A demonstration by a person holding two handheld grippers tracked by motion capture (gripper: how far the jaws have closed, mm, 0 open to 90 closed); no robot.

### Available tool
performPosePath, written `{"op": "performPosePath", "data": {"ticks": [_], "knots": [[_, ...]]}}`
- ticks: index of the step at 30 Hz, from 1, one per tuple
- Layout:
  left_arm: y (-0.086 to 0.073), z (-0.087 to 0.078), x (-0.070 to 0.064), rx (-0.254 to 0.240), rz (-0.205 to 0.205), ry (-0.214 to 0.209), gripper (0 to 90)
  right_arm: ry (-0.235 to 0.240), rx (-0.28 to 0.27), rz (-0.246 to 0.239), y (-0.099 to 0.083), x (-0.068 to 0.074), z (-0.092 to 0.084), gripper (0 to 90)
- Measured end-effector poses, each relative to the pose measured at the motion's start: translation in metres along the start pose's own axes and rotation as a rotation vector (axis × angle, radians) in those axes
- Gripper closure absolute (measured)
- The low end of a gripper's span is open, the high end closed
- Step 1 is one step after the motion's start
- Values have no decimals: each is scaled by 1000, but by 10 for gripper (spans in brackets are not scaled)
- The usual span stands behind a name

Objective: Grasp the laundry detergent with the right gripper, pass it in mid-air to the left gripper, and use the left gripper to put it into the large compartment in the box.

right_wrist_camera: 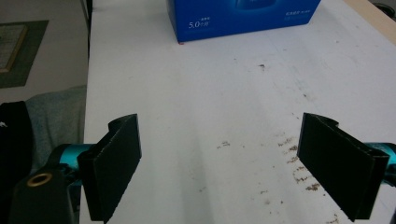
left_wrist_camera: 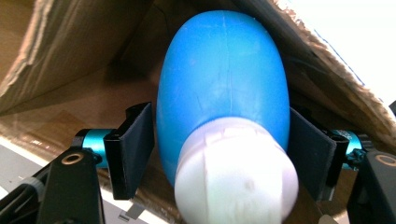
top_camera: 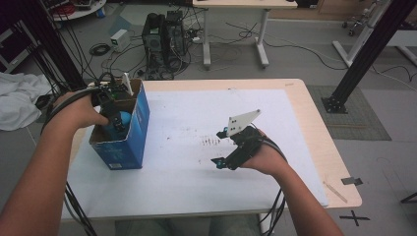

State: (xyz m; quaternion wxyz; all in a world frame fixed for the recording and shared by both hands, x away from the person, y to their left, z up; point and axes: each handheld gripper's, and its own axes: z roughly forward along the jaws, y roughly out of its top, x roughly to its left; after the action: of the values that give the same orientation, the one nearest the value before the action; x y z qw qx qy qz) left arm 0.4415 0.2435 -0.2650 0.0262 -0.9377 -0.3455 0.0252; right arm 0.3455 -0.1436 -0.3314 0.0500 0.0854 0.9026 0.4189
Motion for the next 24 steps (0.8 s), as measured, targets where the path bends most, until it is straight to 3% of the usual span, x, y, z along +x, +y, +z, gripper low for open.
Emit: {"op": "performPosePath", "data": {"ticks": [1,3,8,9,24], "knots": [[-1,0,-1,-16,-15,4,284,-2,0,3,0,0,0,128],[-1,-3,-1,-5,0,5,284,-2,-4,2,1,-1,-1,128],[-2,-12,-4,-26,-11,9,283,-1,-4,-7,2,-2,-1,128],[-2,-14,-3,-12,5,14,266,1,0,-4,3,-2,-1,128],[-6,-28,-7,-24,-7,18,231,5,-5,-4,3,-3,-1,128]]}}
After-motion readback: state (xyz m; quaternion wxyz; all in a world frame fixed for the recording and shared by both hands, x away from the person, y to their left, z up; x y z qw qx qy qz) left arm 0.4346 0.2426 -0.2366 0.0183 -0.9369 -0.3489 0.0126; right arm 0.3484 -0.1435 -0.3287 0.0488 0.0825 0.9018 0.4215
